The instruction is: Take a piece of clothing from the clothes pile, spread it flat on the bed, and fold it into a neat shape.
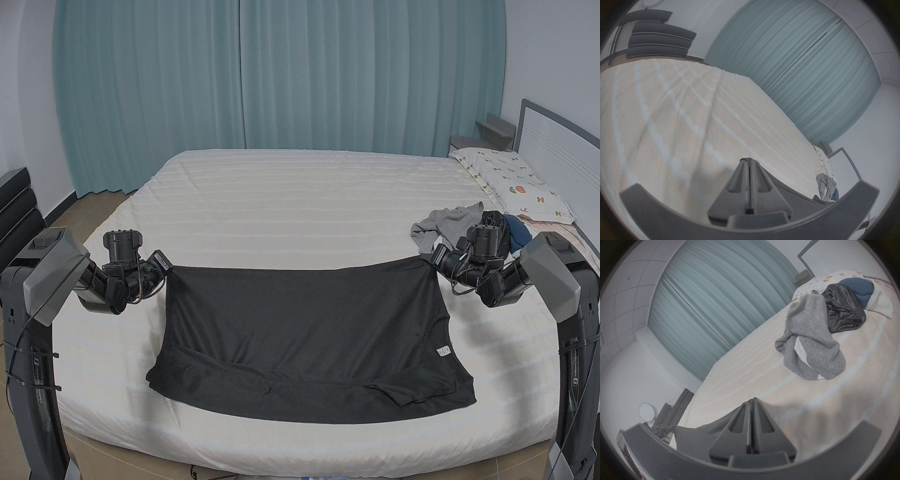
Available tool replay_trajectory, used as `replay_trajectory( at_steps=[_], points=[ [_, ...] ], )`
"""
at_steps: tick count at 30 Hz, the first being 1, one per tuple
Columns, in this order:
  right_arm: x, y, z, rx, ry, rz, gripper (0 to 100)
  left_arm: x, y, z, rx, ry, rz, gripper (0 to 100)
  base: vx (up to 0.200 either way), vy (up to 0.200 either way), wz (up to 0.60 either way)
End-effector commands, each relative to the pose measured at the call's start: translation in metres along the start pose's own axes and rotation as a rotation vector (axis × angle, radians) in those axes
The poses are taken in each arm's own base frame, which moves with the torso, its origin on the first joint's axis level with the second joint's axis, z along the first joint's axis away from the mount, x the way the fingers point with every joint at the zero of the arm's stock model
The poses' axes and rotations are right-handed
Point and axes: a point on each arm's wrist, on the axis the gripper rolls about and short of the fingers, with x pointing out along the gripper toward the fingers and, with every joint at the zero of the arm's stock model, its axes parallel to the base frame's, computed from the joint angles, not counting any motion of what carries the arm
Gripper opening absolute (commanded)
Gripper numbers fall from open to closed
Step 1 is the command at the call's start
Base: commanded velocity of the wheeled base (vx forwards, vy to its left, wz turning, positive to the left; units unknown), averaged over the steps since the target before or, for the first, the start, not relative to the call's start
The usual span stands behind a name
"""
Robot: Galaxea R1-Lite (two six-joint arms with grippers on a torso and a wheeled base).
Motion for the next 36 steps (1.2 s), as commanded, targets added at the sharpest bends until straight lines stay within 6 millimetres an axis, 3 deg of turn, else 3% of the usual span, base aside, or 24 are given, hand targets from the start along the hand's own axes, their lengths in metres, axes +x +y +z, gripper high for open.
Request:
replay_trajectory(
  at_steps=[1,13,30,36],
  points=[
    [-0.001,0.0,0.002,-0.002,-0.016,-0.014,0,-0.002,-0.003,0.003,0.002,-0.008,-0.007,0,0.0,0.0,0.0],
    [-0.008,0.002,0.002,0.006,-0.005,-0.024,0,-0.001,-0.001,0.002,0.01,-0.004,-0.003,0,0.0,0.0,0.0],
    [-0.058,0.009,-0.003,0.026,0.09,-0.017,0,-0.028,-0.001,-0.001,0.062,0.026,0.02,0,0.0,0.0,0.0],
    [-0.082,0.004,-0.024,0.028,0.112,0.003,0,-0.047,0.006,-0.01,0.078,0.071,0.051,0,0.0,0.0,0.0]
  ],
)
